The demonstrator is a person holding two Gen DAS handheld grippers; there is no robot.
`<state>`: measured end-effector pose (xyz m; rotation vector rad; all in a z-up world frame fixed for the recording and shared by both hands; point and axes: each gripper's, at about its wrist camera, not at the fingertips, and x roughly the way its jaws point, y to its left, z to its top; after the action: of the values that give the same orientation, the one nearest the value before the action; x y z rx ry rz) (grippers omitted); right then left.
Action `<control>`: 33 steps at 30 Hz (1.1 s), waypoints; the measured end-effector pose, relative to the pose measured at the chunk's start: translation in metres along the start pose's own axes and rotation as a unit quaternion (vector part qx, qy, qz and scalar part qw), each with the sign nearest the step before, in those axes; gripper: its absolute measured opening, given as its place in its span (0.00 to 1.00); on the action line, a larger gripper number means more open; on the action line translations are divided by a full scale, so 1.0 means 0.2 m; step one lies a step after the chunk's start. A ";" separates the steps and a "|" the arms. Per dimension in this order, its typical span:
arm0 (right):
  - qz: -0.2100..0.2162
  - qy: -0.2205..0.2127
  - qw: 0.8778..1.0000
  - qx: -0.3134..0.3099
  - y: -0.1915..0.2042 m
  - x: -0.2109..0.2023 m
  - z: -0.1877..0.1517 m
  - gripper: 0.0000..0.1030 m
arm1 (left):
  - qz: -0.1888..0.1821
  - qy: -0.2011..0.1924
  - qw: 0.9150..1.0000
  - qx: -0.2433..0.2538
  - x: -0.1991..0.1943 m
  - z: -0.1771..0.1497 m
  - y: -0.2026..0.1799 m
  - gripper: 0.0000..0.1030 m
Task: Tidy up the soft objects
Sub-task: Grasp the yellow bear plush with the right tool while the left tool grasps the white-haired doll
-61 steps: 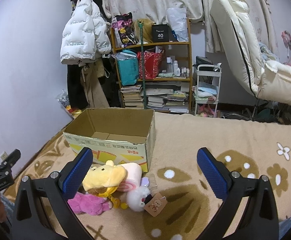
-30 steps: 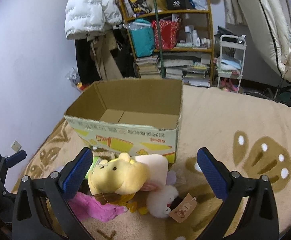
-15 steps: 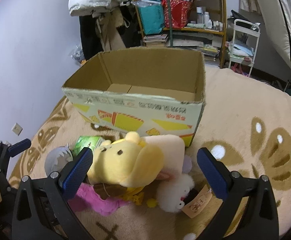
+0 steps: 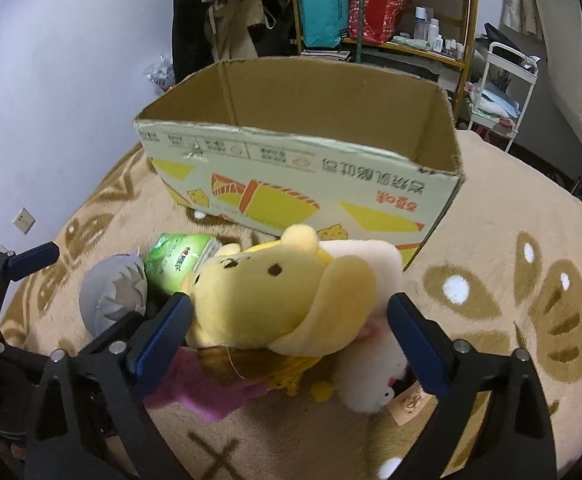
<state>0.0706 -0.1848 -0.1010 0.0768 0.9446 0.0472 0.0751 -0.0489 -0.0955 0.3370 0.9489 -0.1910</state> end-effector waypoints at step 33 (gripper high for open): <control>-0.001 0.007 1.000 -0.013 0.07 -0.03 -0.02 0.67 | -0.072 0.007 0.995 -0.065 0.02 -0.01 0.09 0.53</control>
<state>0.0638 -0.1712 -0.0974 0.0517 0.9581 0.0573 0.0805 -0.0315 -0.0961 0.1497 0.9945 -0.2576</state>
